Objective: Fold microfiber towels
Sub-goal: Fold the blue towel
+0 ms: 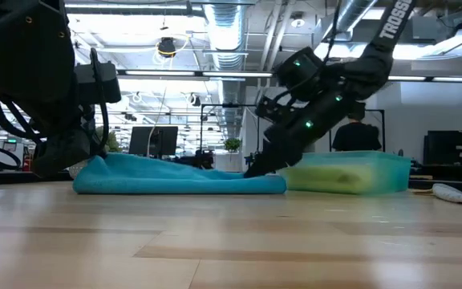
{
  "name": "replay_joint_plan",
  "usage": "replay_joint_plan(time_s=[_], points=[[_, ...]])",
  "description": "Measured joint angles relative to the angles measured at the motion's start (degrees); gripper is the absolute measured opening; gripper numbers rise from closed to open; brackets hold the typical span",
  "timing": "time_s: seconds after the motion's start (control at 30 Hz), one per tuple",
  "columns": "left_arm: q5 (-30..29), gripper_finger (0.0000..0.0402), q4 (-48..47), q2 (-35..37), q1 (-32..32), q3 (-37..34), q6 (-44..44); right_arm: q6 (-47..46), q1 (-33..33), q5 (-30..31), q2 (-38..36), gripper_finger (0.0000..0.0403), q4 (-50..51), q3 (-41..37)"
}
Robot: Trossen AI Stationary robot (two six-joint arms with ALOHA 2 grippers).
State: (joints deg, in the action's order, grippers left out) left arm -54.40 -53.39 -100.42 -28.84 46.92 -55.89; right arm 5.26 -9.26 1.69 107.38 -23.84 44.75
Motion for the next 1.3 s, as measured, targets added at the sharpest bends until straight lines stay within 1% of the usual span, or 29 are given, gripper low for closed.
replay_joint_plan(time_s=[0.13,0.2,0.37,0.5,0.7,0.77,0.87,1.07,1.2,1.3], points=[[-1.01,0.0000,0.54,0.00,0.28,0.00,1.99,-0.29,0.00,1.77,-0.28,0.0030,5.68,0.95],[-1.41,0.0000,0.46,0.04,0.70,0.00,2.29,-0.29,0.00,2.73,-1.47,0.0026,6.55,1.02],[-1.44,0.0000,0.48,0.04,1.83,0.00,2.28,0.17,0.00,2.93,-5.36,0.0020,9.29,1.03],[-0.68,0.0000,0.85,0.04,2.85,0.00,2.06,0.32,-0.26,2.94,-6.62,0.0032,10.46,1.05],[-0.13,0.0004,3.80,0.04,3.97,0.00,5.33,0.27,-0.27,3.54,-5.27,0.0056,12.14,1.04],[0.14,0.0015,5.11,0.04,4.47,0.00,6.46,-0.57,-0.26,5.50,-4.90,0.0063,13.46,1.00],[0.63,0.0041,5.89,0.04,5.24,0.02,8.55,-0.57,-0.34,8.38,-4.97,0.0077,13.82,0.96],[0.18,0.0098,5.62,0.04,6.52,0.11,10.42,-0.30,-0.52,8.99,-5.08,0.0120,12.70,1.01],[-3.96,0.0119,0.81,0.04,6.05,2.11,7.87,-0.74,-0.66,9.33,-6.02,0.0151,13.37,1.07],[-7.99,0.0122,-6.26,0.04,4.60,5.30,4.25,-0.72,-0.63,12.31,-8.55,0.0165,14.39,1.12]])
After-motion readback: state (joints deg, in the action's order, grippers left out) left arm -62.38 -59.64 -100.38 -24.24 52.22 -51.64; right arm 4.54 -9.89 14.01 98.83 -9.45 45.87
